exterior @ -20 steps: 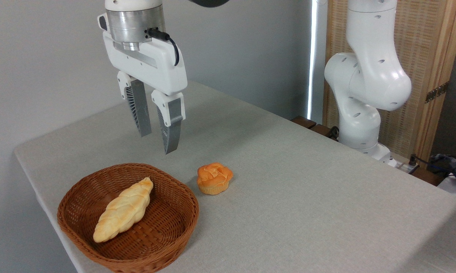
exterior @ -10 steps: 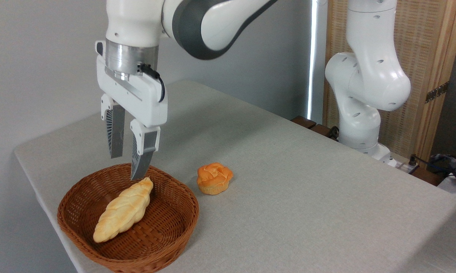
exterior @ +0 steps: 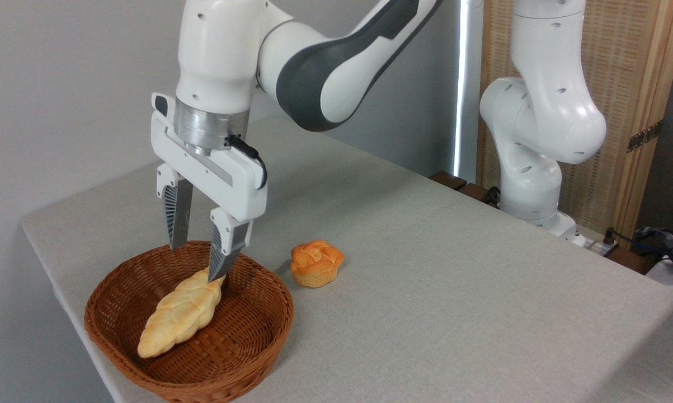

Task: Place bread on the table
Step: 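Lower the open gripper around the middle of the golden bread roll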

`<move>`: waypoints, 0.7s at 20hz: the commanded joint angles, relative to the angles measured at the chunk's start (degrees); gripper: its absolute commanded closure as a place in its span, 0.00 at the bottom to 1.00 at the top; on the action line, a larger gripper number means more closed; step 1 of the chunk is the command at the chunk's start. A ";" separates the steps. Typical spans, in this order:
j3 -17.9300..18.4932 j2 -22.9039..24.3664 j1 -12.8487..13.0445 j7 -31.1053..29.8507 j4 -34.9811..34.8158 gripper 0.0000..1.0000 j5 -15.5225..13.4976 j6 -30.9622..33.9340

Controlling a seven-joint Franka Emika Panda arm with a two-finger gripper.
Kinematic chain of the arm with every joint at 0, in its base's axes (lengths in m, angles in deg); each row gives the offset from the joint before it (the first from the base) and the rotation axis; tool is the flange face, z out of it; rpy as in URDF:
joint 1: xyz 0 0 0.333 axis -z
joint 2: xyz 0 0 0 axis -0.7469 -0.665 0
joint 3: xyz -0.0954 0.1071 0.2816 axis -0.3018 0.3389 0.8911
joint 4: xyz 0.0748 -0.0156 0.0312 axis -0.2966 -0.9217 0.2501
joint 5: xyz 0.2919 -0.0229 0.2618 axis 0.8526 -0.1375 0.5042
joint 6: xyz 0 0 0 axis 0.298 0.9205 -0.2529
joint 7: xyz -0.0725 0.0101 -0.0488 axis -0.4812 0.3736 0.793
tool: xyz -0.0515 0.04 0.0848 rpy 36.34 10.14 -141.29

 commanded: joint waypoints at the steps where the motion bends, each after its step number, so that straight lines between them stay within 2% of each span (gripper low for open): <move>1: 0.37 0.13 0.33 -5.19 -2.25 0.00 -1.68 -3.47; 3: 0.36 -0.57 0.42 -5.63 -3.14 0.00 -3.51 -6.01; 6: -0.34 -1.89 0.68 -5.55 -4.72 0.00 -3.61 -9.79; 14: -1.48 -4.88 1.21 -5.55 -4.81 0.00 -3.87 -13.58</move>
